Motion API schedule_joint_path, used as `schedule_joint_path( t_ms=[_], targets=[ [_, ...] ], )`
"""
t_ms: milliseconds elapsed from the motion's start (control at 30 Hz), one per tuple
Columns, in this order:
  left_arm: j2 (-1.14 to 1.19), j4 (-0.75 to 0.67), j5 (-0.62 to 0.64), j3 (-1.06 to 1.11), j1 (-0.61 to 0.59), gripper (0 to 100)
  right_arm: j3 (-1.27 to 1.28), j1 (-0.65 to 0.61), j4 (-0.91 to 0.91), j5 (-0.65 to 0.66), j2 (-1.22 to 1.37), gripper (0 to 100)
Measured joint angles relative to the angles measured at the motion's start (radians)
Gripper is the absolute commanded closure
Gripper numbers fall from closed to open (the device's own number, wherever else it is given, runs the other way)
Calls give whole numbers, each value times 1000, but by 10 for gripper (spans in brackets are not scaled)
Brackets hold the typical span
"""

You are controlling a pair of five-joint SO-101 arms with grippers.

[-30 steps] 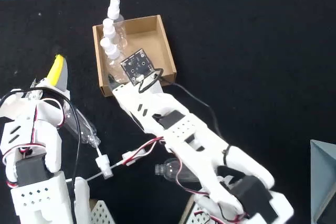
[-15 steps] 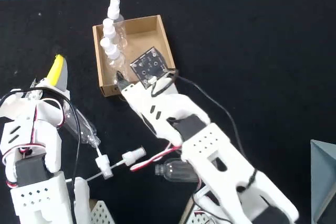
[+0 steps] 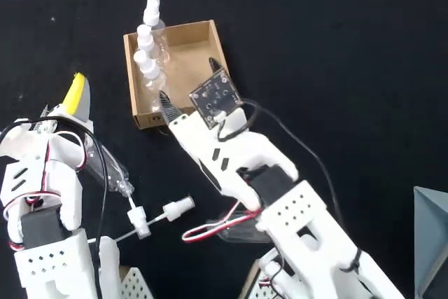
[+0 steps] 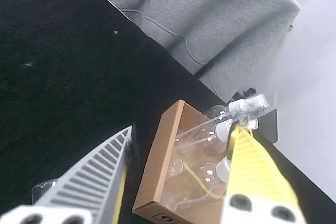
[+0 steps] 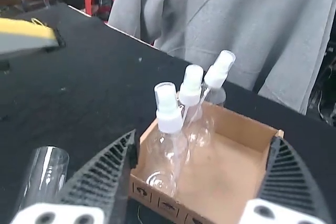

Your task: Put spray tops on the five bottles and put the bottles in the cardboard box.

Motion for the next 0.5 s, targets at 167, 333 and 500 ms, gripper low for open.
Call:
schedule_joint_path(
  t_ms=[167, 333, 500],
  targets=[
    [0, 0, 0, 0, 0, 726, 0, 9, 31, 5, -77, 666],
    [0, 0, 0, 0, 0, 726, 0, 92, 49, 5, -137, 666],
    [0, 0, 0, 0, 0, 726, 0, 149, 83, 5, -173, 666]
  ],
)
